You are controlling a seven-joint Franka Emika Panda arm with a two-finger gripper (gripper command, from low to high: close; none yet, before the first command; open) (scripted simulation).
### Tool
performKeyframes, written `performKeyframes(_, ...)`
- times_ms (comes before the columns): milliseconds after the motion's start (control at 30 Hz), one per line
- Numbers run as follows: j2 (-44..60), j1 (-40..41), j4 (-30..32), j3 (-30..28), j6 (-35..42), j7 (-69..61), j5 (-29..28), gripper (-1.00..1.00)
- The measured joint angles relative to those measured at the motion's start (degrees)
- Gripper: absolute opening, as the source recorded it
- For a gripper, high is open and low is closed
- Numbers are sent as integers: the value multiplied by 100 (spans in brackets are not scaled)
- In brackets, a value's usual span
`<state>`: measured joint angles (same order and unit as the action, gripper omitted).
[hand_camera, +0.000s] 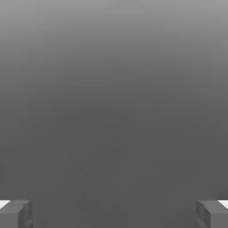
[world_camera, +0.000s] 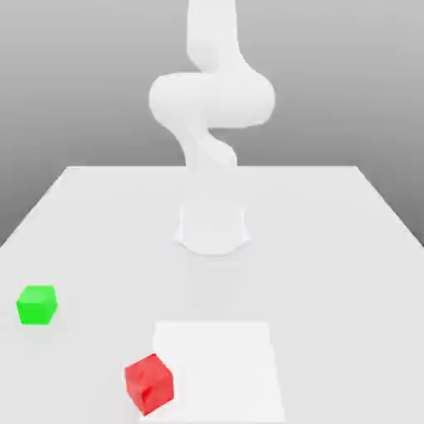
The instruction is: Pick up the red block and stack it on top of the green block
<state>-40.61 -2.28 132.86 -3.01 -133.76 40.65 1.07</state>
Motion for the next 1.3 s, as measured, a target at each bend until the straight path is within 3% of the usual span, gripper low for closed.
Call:
performKeyframes(500,3169,-835,643,-1324,-1178,-3314,907,0)
performKeyframes(667,4181,-746,861,-1415,-1583,-4279,1029,0)
performKeyframes(833,5110,-582,1068,-1451,-2048,-4936,791,0)
performKeyframes(967,5926,-310,971,-1111,-2664,-5374,1222,0)
performKeyframes(1000,6132,-219,937,-993,-2823,-5482,1364,-100)
performKeyframes(1200,6234,-164,920,-925,-2894,-5530,1426,-100)
performKeyframes(1300,5872,-314,984,-1129,-2613,-5335,1158,-100)
